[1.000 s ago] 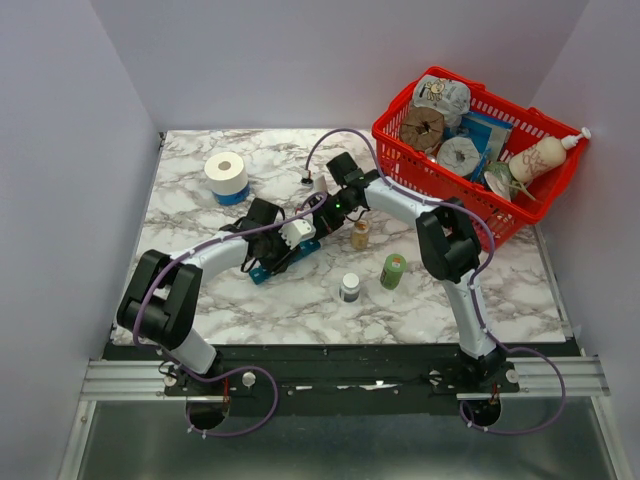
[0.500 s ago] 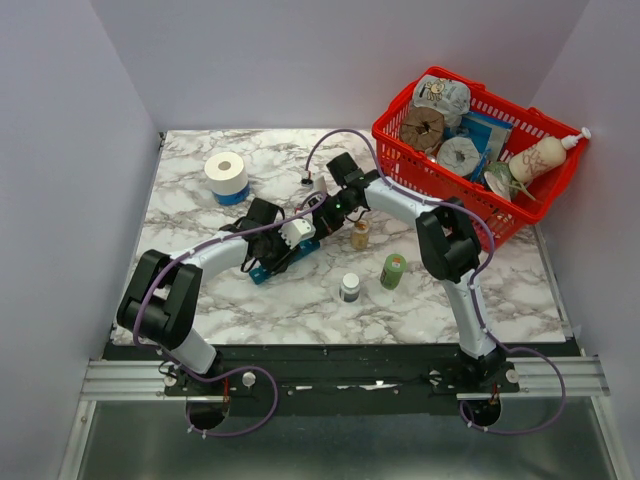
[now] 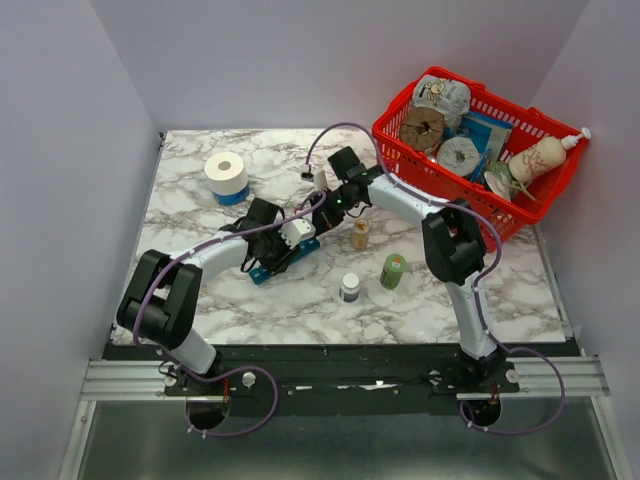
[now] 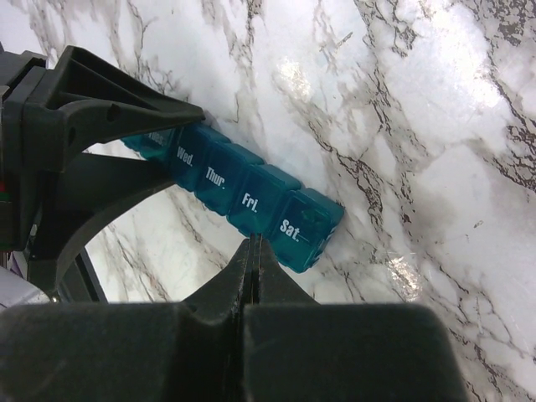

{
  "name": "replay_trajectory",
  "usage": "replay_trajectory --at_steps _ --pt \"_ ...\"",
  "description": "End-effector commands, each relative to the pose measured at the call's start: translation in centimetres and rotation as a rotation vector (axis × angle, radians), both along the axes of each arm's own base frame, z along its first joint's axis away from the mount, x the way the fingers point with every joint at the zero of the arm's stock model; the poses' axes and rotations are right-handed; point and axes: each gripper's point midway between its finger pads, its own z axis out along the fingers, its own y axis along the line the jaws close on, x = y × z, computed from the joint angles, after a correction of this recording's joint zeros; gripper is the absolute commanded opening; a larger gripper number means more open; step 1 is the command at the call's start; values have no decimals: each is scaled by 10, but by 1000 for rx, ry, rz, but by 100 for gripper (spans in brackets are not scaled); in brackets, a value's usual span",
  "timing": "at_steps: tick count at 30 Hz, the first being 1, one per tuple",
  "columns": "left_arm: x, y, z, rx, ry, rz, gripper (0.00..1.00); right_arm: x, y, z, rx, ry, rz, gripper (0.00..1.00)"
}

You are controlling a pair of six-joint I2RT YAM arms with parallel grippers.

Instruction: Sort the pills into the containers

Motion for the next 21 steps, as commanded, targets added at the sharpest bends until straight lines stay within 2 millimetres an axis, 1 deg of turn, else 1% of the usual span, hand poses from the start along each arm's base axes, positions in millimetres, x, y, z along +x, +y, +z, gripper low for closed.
replay_trajectory --at_steps 1,3,4,6,7,9,11,15,17,20,21 --pt "-30 17 -30 82 130 18 0 1 2 19 34 -21 13 2" --pt "-30 17 -30 83 131 17 0 2 0 9 10 -12 -1 2" --pt "-30 17 -30 82 131 18 0 0 -2 -4 -19 16 -6 2" --pt "-31 17 -30 84 133 17 0 -3 -7 -25 -63 48 -12 1" --pt "-30 17 -30 82 133 18 0 -6 -10 -40 -90 76 -14 1" --pt "-31 17 -30 83 133 18 0 -5 -13 -52 -120 77 -23 1" --pt "-30 17 -29 82 132 20 0 -4 -13 -58 -131 83 -25 0" --pt "-30 17 -30 83 135 20 0 2 -11 -53 -130 61 -30 0" --pt "-30 17 -30 83 133 22 0 4 -9 -45 -111 45 -23 1" --pt "-30 17 -29 84 131 22 0 6 -4 -19 -51 7 4 1" --pt "-30 18 -30 86 130 24 0 7 -2 1 -12 -17 14 1"
